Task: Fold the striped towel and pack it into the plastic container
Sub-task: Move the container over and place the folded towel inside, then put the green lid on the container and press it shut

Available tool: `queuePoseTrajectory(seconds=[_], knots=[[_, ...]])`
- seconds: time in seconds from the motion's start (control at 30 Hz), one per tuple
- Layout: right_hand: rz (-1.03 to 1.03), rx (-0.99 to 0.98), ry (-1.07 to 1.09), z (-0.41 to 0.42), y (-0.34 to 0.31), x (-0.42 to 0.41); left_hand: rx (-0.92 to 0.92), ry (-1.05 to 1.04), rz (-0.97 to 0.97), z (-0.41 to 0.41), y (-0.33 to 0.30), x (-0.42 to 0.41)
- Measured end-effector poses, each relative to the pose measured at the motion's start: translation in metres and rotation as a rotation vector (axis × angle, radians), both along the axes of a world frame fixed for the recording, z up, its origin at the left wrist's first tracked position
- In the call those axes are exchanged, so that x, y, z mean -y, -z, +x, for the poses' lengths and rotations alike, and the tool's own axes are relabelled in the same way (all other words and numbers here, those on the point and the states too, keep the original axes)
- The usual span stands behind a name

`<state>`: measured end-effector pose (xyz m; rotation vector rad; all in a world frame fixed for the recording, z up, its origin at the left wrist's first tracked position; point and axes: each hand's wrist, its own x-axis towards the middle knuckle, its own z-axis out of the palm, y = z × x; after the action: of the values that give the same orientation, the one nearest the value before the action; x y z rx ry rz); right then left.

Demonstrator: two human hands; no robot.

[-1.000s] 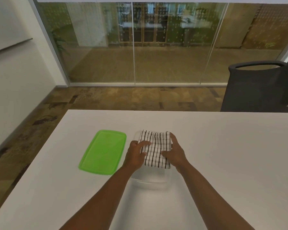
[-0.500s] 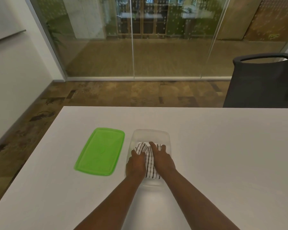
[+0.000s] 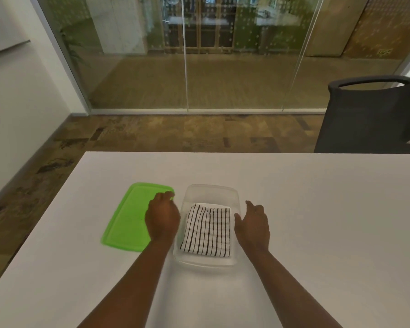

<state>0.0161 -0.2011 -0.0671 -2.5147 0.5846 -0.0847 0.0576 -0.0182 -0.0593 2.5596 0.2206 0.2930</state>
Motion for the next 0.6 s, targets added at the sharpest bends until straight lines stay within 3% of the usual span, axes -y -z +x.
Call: queuePoseTrajectory(seconds=[0.13,0.2,0.43,0.6], knots=[[0.037,-0.087,0.006,-0.003,0.005,-0.002,-0.339,0.068,0.260,-0.013,0.031,-0.029],[0.016,-0.088,-0.011,-0.002,0.006,-0.004,-0.421,0.100,0.326,-0.018,0.043,-0.037],[-0.075,-0.086,-0.061,-0.002,0.008,-0.006,-0.473,0.107,0.322,-0.015,0.058,-0.045],[-0.091,-0.086,-0.075,-0.003,0.008,-0.007,-0.355,0.051,0.342,-0.014,0.050,-0.042]])
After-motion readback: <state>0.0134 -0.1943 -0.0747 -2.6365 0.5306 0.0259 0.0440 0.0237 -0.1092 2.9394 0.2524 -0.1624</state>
